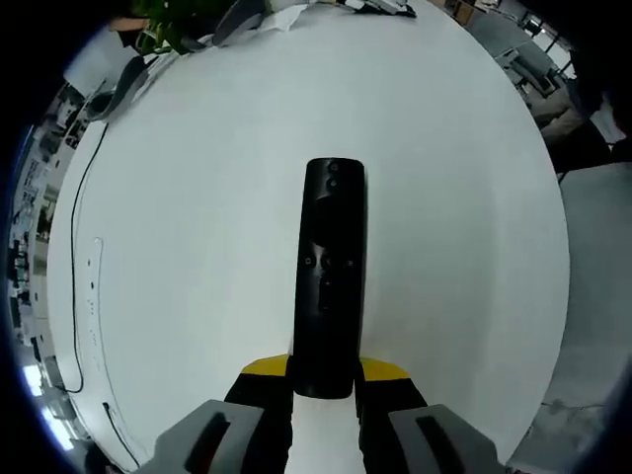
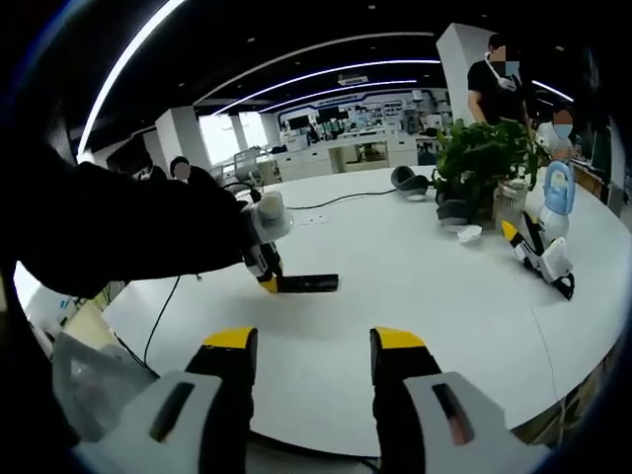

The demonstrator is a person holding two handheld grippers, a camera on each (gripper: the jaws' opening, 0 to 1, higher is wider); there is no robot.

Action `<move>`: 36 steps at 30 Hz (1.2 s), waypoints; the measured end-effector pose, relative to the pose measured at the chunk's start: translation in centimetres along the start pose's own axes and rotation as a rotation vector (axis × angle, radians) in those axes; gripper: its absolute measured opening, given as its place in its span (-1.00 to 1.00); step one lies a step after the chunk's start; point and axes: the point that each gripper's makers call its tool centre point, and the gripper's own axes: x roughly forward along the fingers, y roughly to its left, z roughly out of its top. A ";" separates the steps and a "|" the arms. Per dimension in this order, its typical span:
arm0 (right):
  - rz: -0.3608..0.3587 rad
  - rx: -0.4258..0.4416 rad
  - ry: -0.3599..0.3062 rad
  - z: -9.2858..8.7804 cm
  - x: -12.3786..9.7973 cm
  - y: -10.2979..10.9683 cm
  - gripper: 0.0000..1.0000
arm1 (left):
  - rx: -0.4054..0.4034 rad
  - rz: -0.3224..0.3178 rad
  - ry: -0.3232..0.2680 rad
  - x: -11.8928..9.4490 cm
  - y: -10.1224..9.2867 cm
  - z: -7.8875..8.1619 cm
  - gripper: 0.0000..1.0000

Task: Press the specified remote control buttons in sequence, fully releasing each button before pressing the next.

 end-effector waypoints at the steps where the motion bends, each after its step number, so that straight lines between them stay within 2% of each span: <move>1: 0.002 0.000 0.001 0.0 0.0 0.0 -0.08 | -0.001 0.001 -0.001 0.0 -0.1 0.0 -0.53; 24: 0.018 0.005 -0.002 -0.1 -0.2 0.2 -0.18 | -0.007 0.007 0.015 -0.1 -4.1 -0.7 -0.53; 36: 0.018 0.018 -0.010 0.0 -0.3 0.1 -0.22 | -0.005 0.005 0.003 -0.2 -5.8 -1.1 -0.53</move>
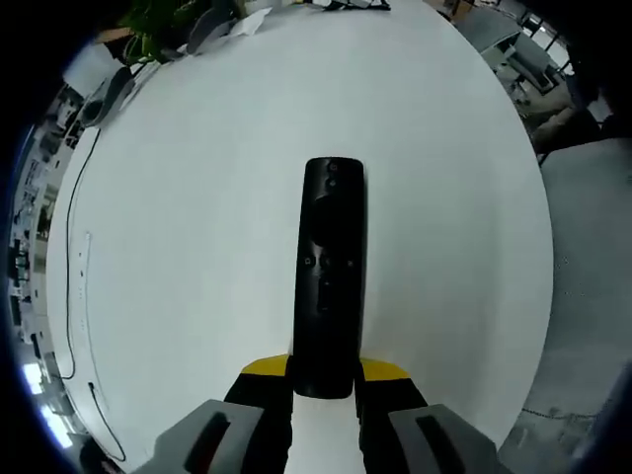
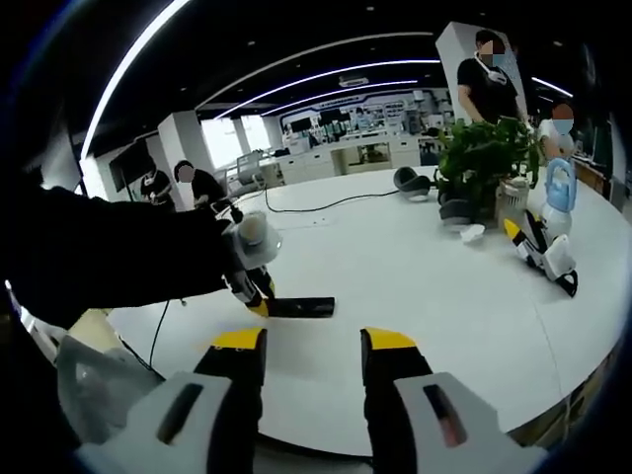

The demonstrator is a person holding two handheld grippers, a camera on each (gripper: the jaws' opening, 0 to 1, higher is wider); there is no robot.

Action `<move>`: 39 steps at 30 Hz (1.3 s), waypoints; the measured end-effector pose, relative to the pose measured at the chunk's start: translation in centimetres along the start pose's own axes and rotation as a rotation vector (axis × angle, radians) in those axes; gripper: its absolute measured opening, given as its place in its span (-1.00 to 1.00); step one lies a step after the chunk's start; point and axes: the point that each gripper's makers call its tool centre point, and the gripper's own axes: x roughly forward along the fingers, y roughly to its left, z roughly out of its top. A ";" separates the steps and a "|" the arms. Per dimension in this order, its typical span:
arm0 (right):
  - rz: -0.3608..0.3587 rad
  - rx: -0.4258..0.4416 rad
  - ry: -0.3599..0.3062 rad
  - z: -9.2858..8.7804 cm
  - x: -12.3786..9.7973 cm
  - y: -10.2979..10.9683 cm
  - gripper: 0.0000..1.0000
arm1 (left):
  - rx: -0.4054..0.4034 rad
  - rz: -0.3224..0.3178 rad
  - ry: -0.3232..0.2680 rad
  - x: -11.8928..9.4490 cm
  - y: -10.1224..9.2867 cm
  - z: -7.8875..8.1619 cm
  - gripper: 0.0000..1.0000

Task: Press the specified remote control buttons in sequence, fully releasing each button before pressing the next.

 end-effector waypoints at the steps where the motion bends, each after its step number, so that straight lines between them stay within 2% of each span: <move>1: 0.000 0.000 0.000 0.0 0.0 0.0 -0.22 | -0.003 0.000 -0.002 0.0 -0.1 0.0 -0.53; 30: 0.018 -0.028 -0.004 0.0 -0.1 0.6 -0.30 | -0.006 0.002 -0.047 -0.3 -6.1 -1.2 -0.53; 39: 0.027 -0.050 0.011 -0.2 -0.1 0.9 -0.33 | -0.013 0.001 -0.065 -0.4 -7.4 -1.4 -0.53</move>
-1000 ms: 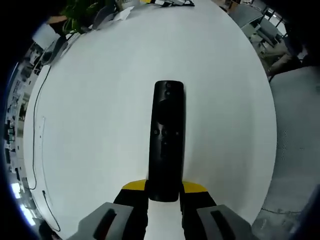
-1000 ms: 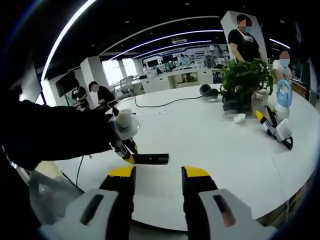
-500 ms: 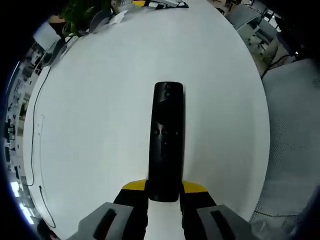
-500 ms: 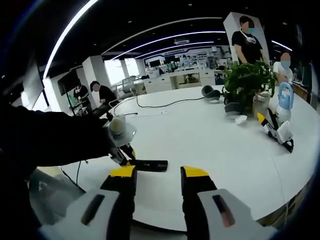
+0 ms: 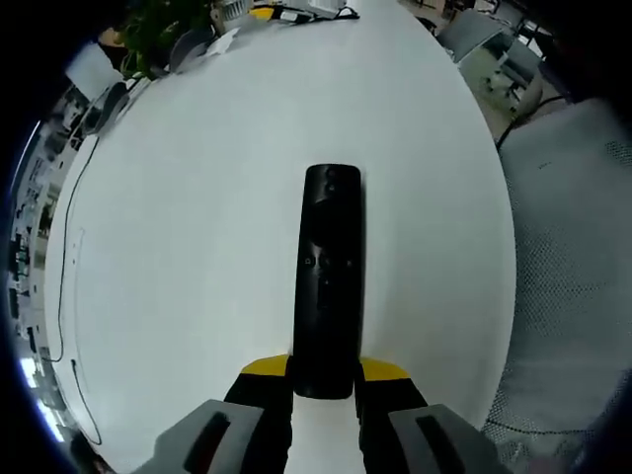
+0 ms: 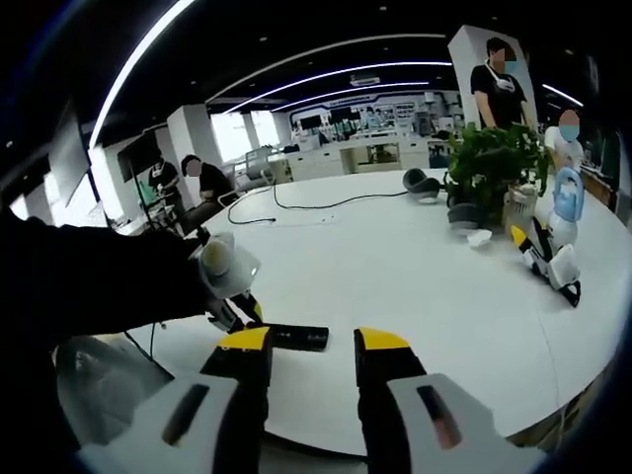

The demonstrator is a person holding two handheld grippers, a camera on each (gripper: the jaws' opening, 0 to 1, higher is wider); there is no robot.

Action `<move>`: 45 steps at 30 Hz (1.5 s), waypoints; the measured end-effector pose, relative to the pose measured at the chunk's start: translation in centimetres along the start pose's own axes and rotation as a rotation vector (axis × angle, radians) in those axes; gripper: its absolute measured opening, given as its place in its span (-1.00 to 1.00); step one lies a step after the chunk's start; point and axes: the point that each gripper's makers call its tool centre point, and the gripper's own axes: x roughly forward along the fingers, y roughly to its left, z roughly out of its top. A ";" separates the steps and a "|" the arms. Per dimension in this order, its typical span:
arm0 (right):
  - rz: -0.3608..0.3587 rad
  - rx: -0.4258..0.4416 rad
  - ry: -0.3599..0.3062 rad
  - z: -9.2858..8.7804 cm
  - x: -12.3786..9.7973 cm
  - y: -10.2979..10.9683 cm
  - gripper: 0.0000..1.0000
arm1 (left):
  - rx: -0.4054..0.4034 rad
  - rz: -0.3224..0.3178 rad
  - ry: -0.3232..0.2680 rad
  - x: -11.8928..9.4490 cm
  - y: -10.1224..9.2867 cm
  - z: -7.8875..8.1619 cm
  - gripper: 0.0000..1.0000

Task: Press the specified remote control buttons in sequence, fully releasing each button before pressing the next.

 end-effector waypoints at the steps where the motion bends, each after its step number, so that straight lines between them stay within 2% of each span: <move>1: 0.002 0.000 -0.002 0.0 0.0 0.1 -0.33 | 0.000 0.000 -0.001 0.0 -0.2 0.0 -0.53; 16: 0.012 -0.015 0.018 -0.3 0.1 0.3 -0.44 | -0.004 0.000 -0.011 -0.1 -1.6 -0.3 -0.53; 19: -0.008 -0.022 0.008 -0.1 0.0 -0.1 -0.41 | -0.002 0.001 -0.011 -0.1 -2.0 -0.4 -0.53; 24: 0.007 -0.004 0.010 -0.1 0.0 0.0 -0.56 | -0.006 0.000 -0.024 -0.2 -2.8 -0.5 -0.53; 28: 0.043 0.016 0.029 -0.3 0.1 0.5 -0.71 | -0.007 0.000 -0.041 -0.3 -3.7 -0.7 -0.53; 30: 0.053 0.017 0.041 -0.3 0.3 0.8 -0.70 | -0.008 0.003 -0.050 -0.3 -4.0 -0.8 -0.53; 35: 0.131 0.013 0.090 -0.5 0.8 2.3 -0.88 | -0.016 0.005 -0.063 -0.3 -4.7 -0.9 -0.53; 37: 0.156 0.002 0.107 -0.2 1.3 2.6 -1.00 | -0.020 0.006 -0.068 -0.3 -5.0 -0.9 -0.53; 41: 0.210 0.030 0.132 0.9 2.0 3.5 -1.00 | -0.029 0.006 -0.079 -0.3 -5.4 -0.9 -0.53; 45: 0.239 0.005 0.140 2.2 2.7 4.2 -1.00 | -0.038 0.006 -0.083 -0.4 -5.9 -0.8 -0.53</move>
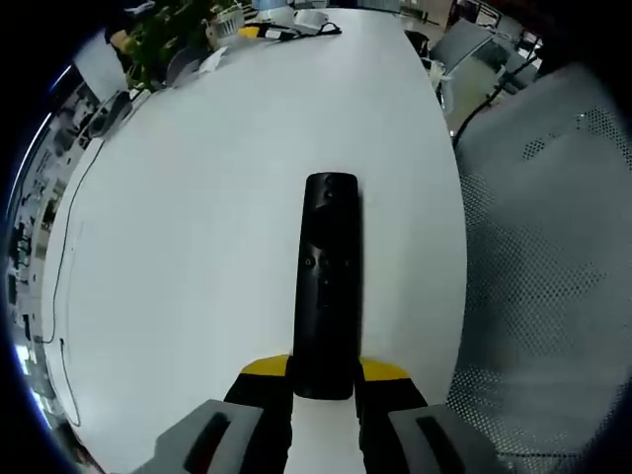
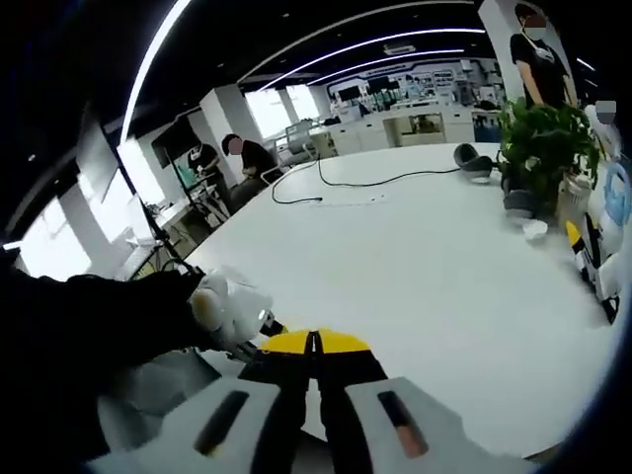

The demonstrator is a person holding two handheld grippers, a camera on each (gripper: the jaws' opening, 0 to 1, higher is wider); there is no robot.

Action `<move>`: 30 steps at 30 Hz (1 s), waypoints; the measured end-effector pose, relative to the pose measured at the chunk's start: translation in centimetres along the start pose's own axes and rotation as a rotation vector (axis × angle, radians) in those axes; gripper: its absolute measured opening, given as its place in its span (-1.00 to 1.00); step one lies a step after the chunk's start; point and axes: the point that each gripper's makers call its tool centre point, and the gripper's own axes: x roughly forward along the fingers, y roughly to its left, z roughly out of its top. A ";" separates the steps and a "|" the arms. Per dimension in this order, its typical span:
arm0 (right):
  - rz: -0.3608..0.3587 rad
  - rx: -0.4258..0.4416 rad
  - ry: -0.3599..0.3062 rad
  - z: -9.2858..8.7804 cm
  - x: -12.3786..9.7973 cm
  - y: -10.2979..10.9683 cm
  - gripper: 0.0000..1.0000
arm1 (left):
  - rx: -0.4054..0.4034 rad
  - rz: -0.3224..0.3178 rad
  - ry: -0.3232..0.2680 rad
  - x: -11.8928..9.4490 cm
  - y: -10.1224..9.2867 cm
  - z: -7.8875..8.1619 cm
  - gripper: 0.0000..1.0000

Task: Press the specified remote control buttons in sequence, fully releasing each button before pressing the next.

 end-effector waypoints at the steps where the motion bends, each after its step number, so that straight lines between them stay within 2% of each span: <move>1: 0.007 -0.002 0.004 0.2 0.1 0.1 -1.00 | 0.000 0.001 0.000 0.0 -0.1 0.0 -0.53; 5: 0.023 0.002 0.035 1.1 1.0 0.2 -1.00 | -0.006 0.003 -0.007 0.0 -0.8 0.0 -0.53; 12: 0.052 -0.025 0.048 3.0 2.2 0.1 -1.00 | -0.008 0.006 -0.026 -0.1 -2.1 -0.1 -0.53; 16: 0.072 -0.002 0.065 3.7 3.4 -0.2 -1.00 | -0.015 0.007 -0.030 -0.1 -2.5 -0.1 -0.53; 20: 0.082 0.034 0.101 3.2 5.3 -0.4 -1.00 | -0.035 0.011 -0.049 -0.2 -2.7 -0.1 -0.53; 22: 0.100 0.073 0.130 2.5 6.2 -0.3 -1.00 | -0.047 0.013 -0.064 -0.2 -2.9 -0.2 -0.53; 24: 0.095 0.078 0.142 1.9 7.2 -0.6 -1.00 | -0.051 0.013 -0.088 -0.2 -2.9 -0.2 -0.53; 30: 0.094 0.132 0.249 -1.3 9.1 -1.4 -1.00 | -0.070 0.015 -0.171 -0.3 -3.0 -0.2 -0.52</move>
